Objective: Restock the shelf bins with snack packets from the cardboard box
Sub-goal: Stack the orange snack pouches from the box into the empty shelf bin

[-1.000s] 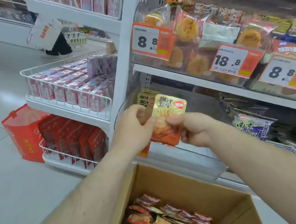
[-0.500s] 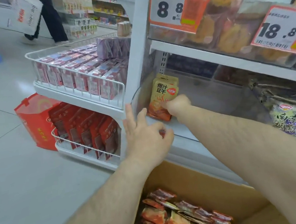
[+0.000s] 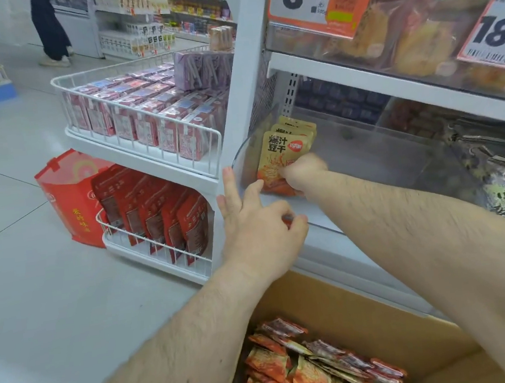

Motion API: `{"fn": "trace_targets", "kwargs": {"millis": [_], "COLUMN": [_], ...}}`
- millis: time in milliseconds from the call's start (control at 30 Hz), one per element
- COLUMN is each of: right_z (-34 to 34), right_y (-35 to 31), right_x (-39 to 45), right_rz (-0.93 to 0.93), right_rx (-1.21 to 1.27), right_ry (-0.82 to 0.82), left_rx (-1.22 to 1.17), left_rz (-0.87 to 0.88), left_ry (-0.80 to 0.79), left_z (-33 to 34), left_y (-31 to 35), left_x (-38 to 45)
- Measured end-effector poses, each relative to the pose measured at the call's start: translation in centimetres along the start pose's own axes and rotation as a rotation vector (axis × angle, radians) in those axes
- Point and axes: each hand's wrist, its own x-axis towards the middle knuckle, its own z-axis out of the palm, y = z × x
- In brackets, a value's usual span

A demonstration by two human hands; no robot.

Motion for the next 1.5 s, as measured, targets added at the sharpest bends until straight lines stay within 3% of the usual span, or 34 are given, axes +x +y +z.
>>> {"fn": "trace_targets", "kwargs": {"millis": [267, 433, 467, 533, 633, 700, 733, 833, 967, 1067, 1333, 1500], "right_z": [-1.2, -3.7, -4.3, -5.4, -6.2, -5.6, -4.8, -1.5, 3.0, 5.7, 7.8, 2.2], "right_y": [0.5, 0.3, 0.2, 0.6, 2.9, 5.7, 7.7, 15.3, 24.3, 27.8, 30.9, 27.1], "right_x": [-0.8, -4.0, -5.3, -8.2, -14.4, -18.5, -20.0, -22.4, -22.8, -24.6, -26.2, -22.4], "right_rz": [0.005, 0.021, -0.010, -0.166, -0.685, -0.926, -0.942, -0.661, 0.038, 0.204, 0.104, 0.128], "right_rx": [-0.027, -0.096, -0.143, -0.220, -0.166, -0.030, 0.002, -0.069, -0.527, -0.704, -0.920, -0.762], "right_ry": [-0.053, -0.012, 0.047, 0.223, 0.542, 0.580, 0.551, 0.383, -0.261, -0.513, -0.495, -0.377], "left_rx": [-0.002, -0.065, -0.127, -0.301, -0.279, -0.131, -0.066, 0.038, 0.045, 0.070, 0.161, 0.151], "left_rz": [0.020, 0.182, 0.216, 0.220, 0.186, 0.200, 0.208, 0.166, 0.087, 0.099, 0.154, 0.122], "left_ry": [0.054, 0.376, 0.361, 0.159, -0.159, -0.376, -0.486, -0.733, -0.817, -0.854, -0.997, -0.995], "left_z": [-0.2, -0.5, -0.5, -0.3, 0.8, 1.9, 2.4, 3.7, 4.8, 5.7, 6.5, 6.6], "left_y": [0.4, 0.9, 1.1, 1.7, 2.1, 1.8, 1.5, 0.7, 0.9, 1.4, 2.0, 1.2], "left_x": [0.0, -0.5, -0.8, -1.6, -3.2, -4.3, -4.8, -5.7, -6.2, -6.6, -7.7, -7.5]}}
